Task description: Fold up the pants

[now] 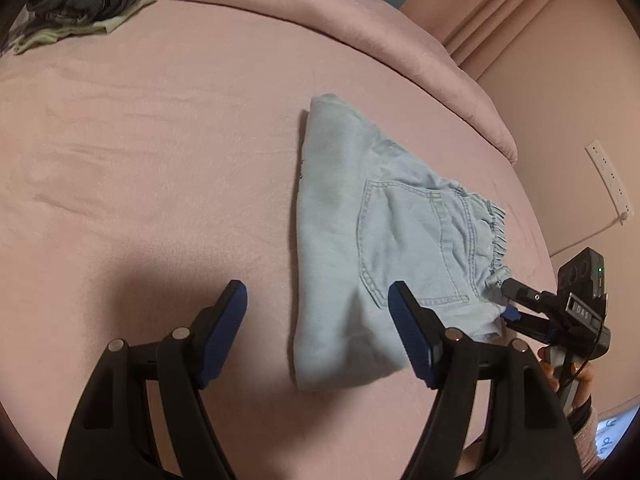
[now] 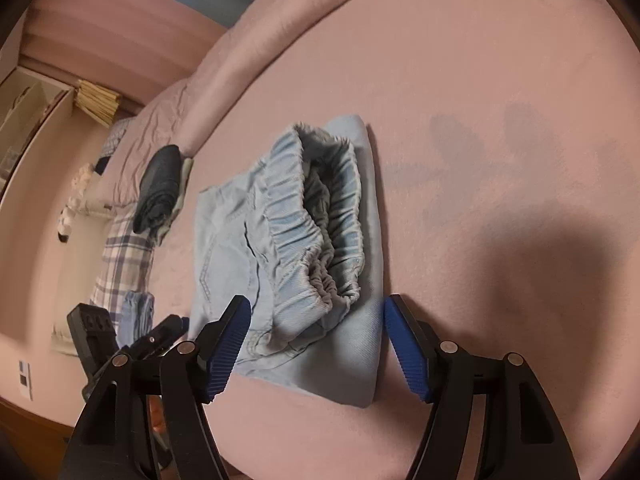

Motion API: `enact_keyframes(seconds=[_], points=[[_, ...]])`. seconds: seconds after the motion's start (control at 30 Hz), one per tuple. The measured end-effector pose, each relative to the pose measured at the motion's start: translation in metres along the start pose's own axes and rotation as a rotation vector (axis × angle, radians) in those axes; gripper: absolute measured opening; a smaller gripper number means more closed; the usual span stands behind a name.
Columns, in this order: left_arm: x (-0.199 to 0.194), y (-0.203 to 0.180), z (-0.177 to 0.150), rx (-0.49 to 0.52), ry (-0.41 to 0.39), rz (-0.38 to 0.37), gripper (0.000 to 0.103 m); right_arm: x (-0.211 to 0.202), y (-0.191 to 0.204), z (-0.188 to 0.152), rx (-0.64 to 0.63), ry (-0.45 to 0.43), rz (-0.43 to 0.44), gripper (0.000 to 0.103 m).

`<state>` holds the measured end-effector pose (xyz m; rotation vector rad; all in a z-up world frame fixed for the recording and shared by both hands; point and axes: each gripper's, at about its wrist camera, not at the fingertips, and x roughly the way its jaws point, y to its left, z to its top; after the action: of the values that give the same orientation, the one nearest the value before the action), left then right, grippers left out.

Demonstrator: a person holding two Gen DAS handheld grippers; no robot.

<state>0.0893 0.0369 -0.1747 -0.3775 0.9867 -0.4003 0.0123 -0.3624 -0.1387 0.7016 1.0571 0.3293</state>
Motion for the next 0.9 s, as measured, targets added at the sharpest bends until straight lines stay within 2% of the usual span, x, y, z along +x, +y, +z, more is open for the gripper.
enact_keyframes(seconds=[0.6, 0.9], points=[[0.027, -0.009, 0.015, 0.032, 0.044, -0.037, 0.073, 0.021, 0.01, 0.016, -0.04, 0.021, 0.004, 0.078], [0.032, -0.013, 0.019, 0.048, 0.052, -0.044, 0.073, 0.023, 0.009, 0.019, -0.051, 0.022, 0.005, 0.078]])
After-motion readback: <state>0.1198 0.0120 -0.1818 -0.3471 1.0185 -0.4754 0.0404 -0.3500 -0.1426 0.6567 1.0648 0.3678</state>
